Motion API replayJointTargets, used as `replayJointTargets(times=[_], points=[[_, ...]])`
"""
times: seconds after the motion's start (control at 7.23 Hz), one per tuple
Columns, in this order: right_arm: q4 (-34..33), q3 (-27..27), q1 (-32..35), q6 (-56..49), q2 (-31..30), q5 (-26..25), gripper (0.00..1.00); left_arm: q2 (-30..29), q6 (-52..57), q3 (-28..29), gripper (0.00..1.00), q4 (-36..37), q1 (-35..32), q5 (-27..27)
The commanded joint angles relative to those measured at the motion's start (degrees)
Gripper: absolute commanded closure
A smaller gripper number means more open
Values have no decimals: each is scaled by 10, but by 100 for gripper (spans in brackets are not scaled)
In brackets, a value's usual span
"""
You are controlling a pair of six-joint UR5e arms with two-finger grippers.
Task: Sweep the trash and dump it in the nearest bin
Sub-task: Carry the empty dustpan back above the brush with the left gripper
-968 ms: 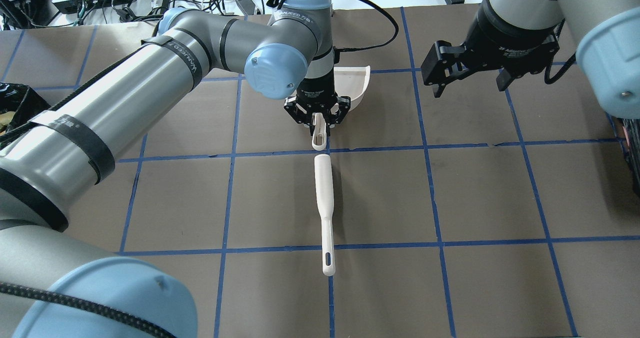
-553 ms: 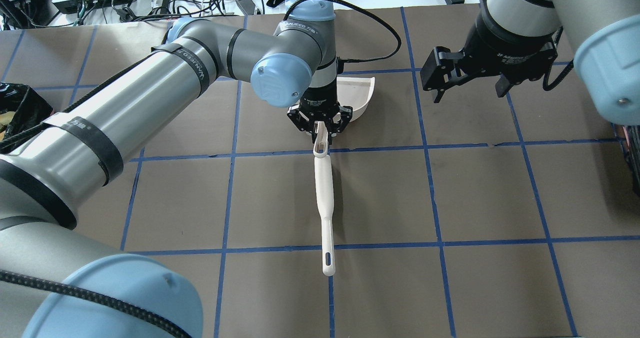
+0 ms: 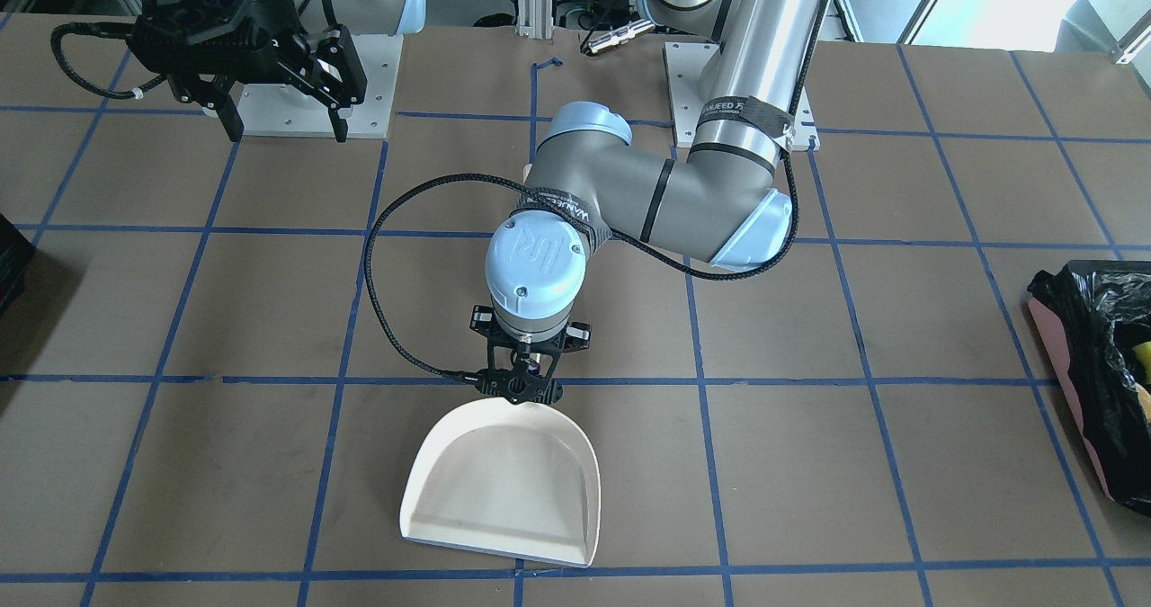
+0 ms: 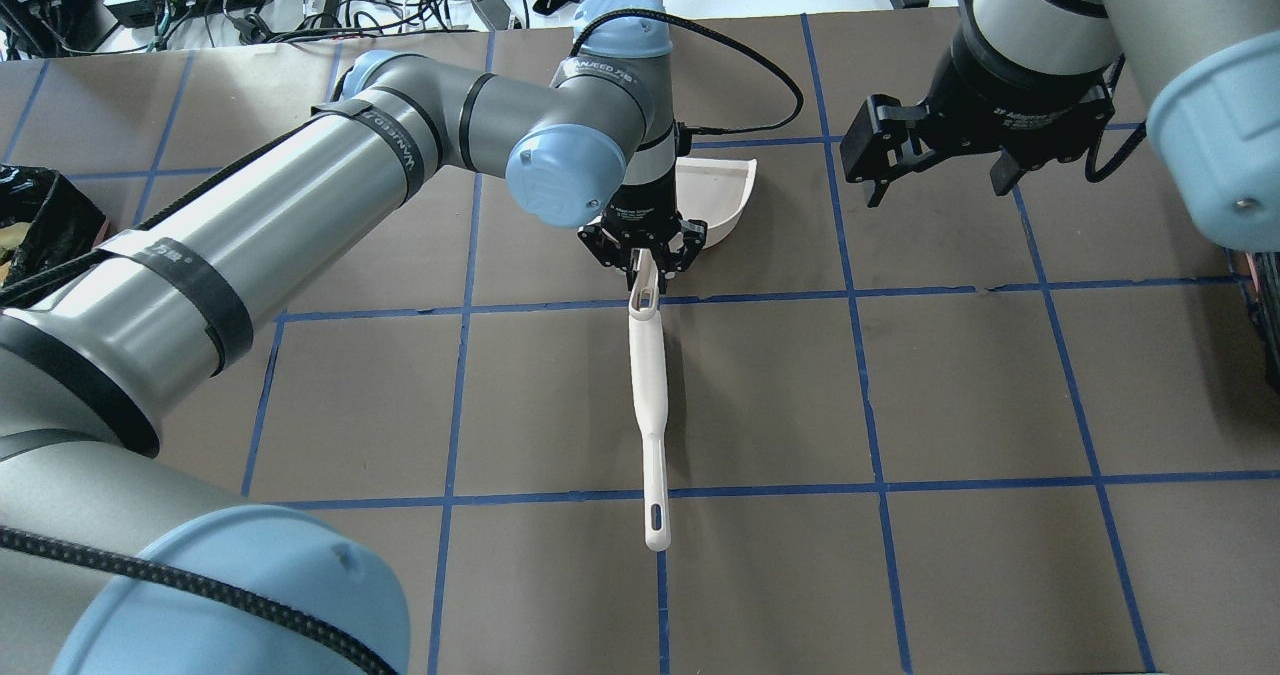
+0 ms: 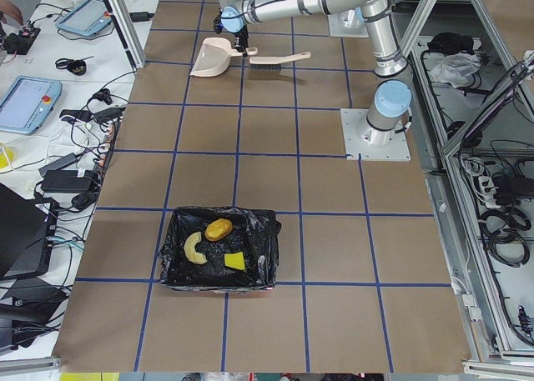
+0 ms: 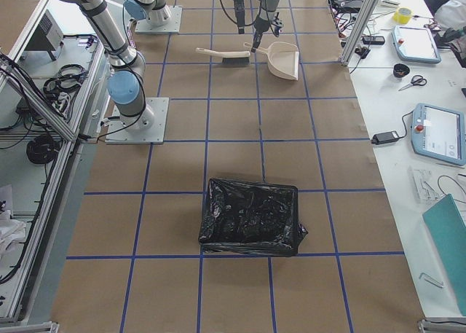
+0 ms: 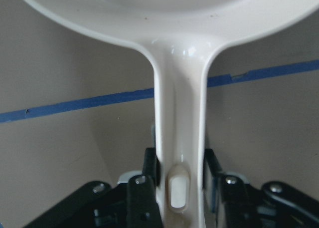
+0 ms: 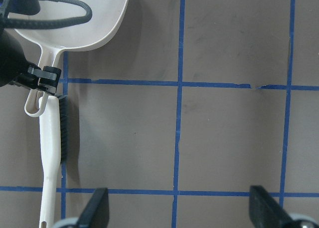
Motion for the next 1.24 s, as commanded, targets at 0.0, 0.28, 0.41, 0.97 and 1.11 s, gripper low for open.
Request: replayJointTargets(times=[0.0, 0.28, 0.41, 0.97, 1.11], points=[[-4, 0, 0, -2, 0, 0, 0, 0, -10, 0, 71, 0, 0, -31], [-9, 0, 0, -11, 0, -1, 0, 4, -15, -1, 0, 0, 0, -33], [-9, 0, 0, -16, 1, 0, 0, 5, -13, -2, 0, 0, 0, -32], [-9, 0, 0, -14, 0, 1, 0, 60, -13, 1, 0, -17, 67, -13], [-9, 0, 0, -13, -1, 2, 0, 90, 1, 6, 0, -37, 139, -9]])
